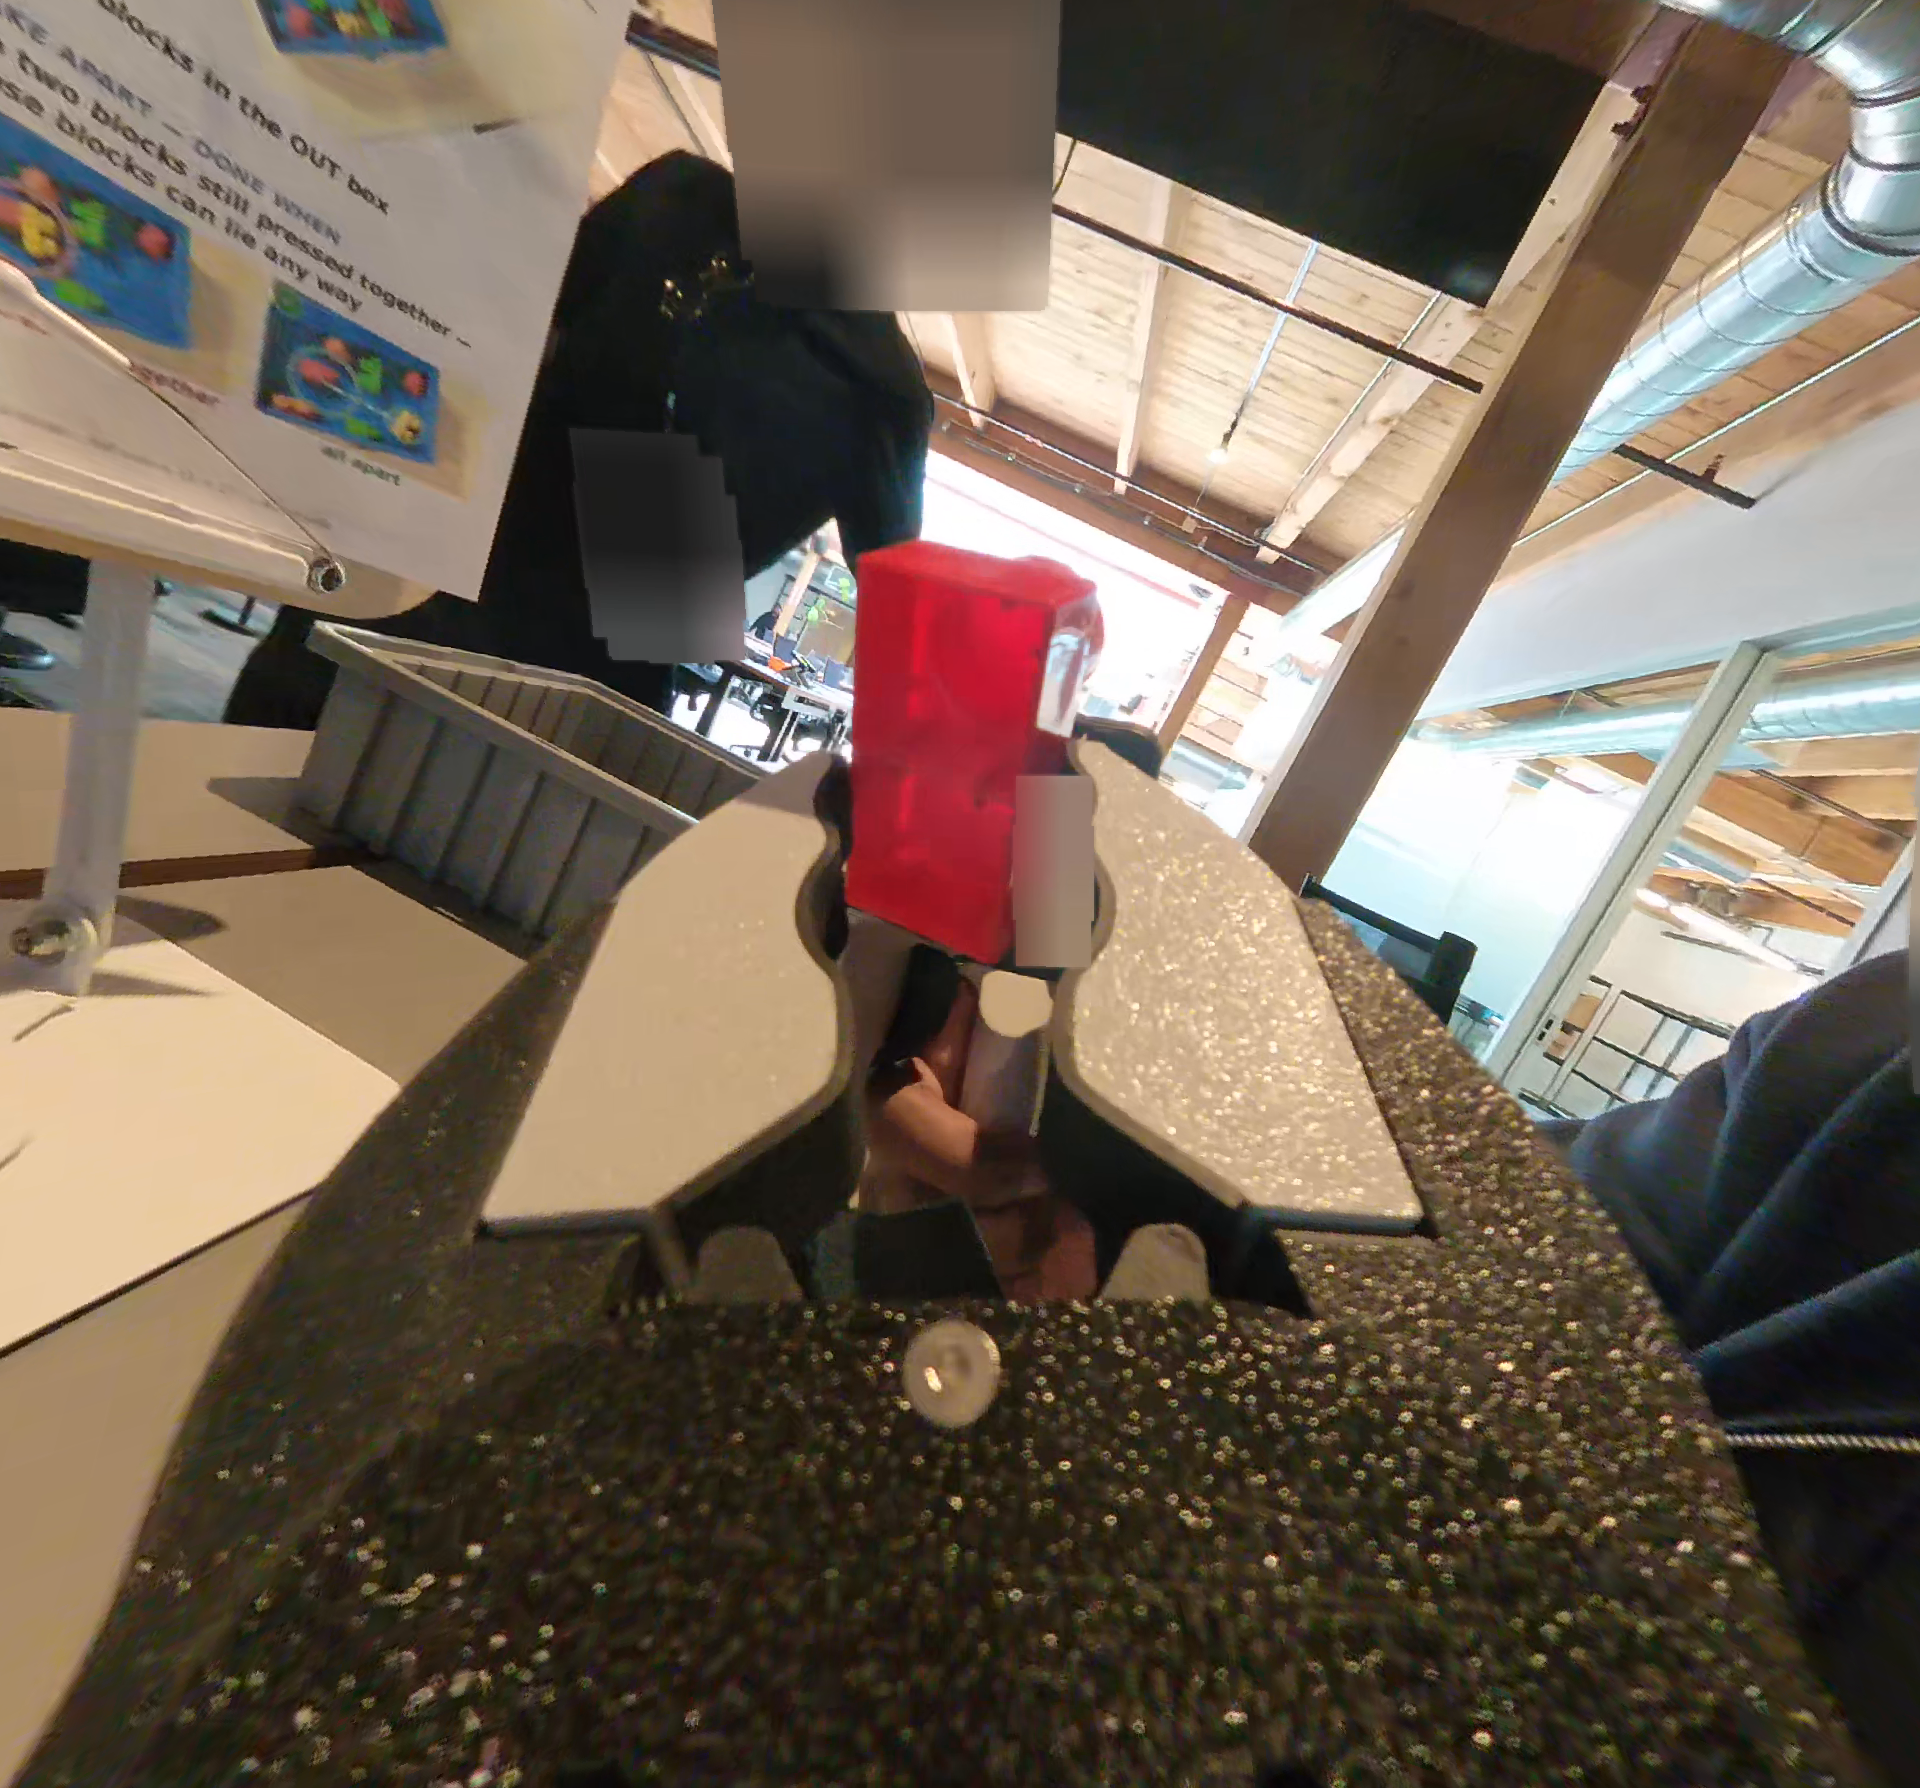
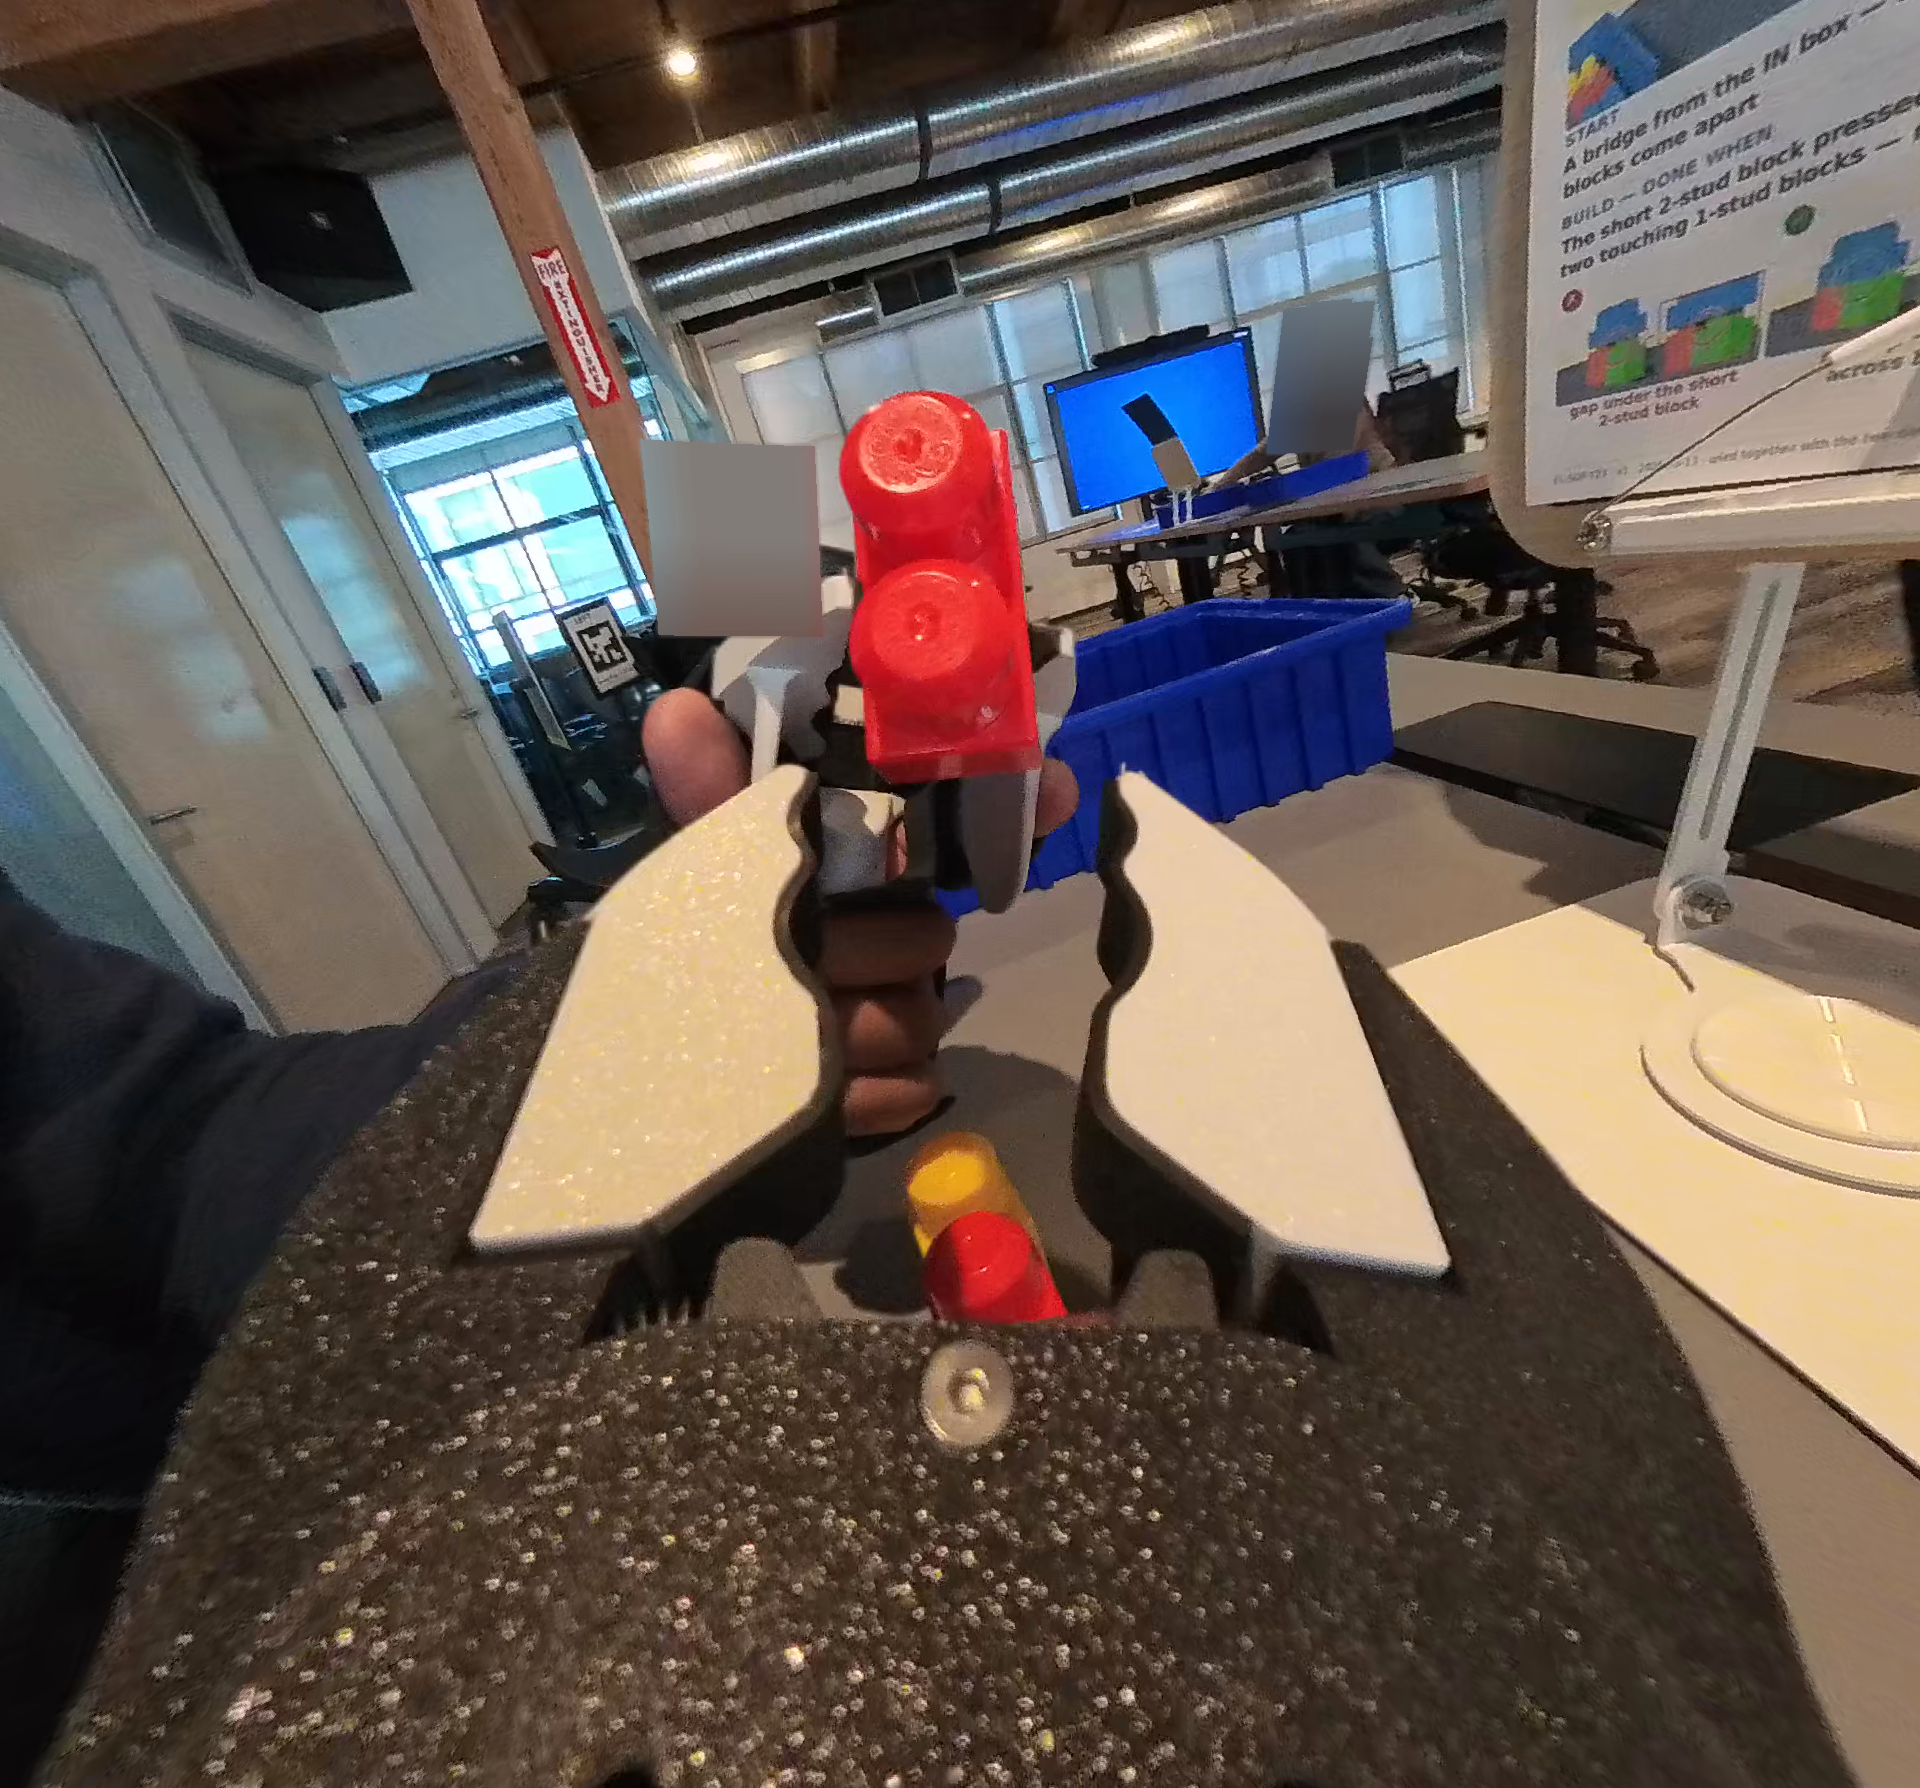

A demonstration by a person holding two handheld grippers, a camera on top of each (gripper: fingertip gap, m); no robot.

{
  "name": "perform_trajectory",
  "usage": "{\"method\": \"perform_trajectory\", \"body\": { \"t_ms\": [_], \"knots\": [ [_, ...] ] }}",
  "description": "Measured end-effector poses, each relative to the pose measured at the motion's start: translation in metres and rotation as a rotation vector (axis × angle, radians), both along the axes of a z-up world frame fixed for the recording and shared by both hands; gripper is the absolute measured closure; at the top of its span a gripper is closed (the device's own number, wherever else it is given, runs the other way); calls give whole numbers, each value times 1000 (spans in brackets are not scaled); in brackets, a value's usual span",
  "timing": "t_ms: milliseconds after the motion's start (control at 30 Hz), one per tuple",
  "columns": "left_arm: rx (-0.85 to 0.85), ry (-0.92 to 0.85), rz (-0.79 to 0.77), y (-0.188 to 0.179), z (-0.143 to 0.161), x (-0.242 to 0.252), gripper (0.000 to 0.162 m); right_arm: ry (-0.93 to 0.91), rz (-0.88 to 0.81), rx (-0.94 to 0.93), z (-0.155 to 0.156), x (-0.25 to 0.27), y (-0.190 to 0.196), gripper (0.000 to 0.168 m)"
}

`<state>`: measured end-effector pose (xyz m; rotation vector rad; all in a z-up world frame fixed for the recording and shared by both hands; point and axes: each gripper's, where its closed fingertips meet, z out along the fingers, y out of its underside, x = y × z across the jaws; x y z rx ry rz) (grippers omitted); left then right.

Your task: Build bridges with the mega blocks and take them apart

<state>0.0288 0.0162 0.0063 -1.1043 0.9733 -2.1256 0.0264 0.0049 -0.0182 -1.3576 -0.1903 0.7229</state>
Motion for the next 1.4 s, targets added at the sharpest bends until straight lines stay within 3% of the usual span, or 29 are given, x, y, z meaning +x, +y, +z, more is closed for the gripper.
{"method": "perform_trajectory", "body": {
  "t_ms": [533,1100,1300,1400],
  "knots": [
    [-16,24,-17,-16,-5,5,124,-50,-44,25,1,-7,0,134],
    [189,-18,79,-7,0,-8,120,-77,33,35,-1,-11,-5,134],
    [356,108,122,17,-19,-26,113,-140,143,-38,-16,-4,-8,134],
    [479,324,84,32,-56,-40,113,-179,193,-95,-27,1,-11,134]
  ]
}}
